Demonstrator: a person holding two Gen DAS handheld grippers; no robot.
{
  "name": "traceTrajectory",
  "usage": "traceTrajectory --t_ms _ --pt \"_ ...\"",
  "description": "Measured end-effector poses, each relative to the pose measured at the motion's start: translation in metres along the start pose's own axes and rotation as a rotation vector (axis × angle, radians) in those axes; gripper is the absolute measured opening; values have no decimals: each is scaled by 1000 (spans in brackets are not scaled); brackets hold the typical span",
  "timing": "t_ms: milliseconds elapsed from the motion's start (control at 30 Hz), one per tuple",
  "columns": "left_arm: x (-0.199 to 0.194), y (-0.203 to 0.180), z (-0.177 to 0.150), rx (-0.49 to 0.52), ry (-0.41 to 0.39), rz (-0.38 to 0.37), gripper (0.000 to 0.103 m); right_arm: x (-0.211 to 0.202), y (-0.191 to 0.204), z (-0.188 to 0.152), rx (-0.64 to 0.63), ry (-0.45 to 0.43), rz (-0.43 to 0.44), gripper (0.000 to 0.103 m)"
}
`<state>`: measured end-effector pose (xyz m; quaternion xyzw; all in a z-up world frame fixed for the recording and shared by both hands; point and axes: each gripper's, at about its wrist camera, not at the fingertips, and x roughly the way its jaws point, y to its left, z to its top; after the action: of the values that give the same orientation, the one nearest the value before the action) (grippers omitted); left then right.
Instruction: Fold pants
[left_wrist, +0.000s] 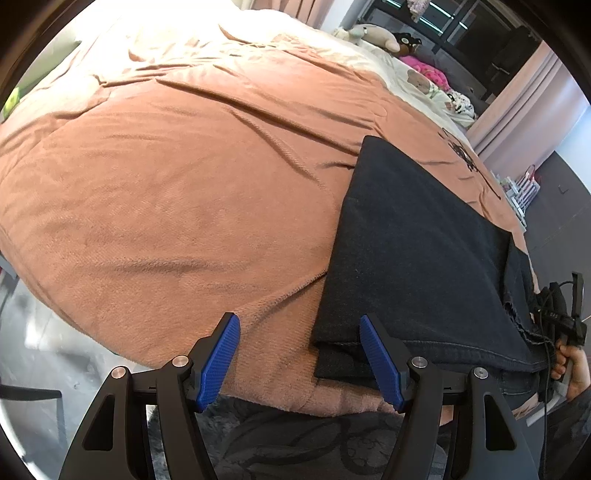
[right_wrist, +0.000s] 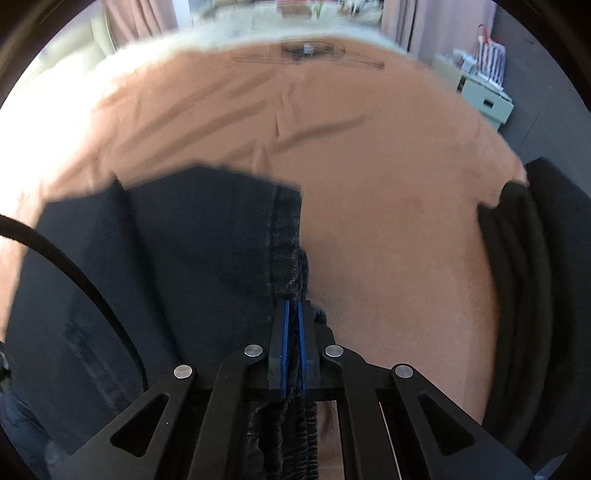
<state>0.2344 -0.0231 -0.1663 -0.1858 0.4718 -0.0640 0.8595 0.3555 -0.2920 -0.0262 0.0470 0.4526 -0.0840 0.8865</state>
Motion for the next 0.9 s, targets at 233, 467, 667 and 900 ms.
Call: traceTrajectory --t_ms 233,467,667,900 --pt "-1 0 -1 10 2 -7 70 -43 23 3 -80 -113 -51 50" --pt "-2 -1 -1 19 10 -12 70 -89 70 -24 -221 -212 -14 56" --pt "-2 -6 0 42 15 -10 70 -98 101 -54 -351 -208 61 56" --pt "-1 0 -1 17 19 -43 70 -82 133 -82 -505 -140 75 61"
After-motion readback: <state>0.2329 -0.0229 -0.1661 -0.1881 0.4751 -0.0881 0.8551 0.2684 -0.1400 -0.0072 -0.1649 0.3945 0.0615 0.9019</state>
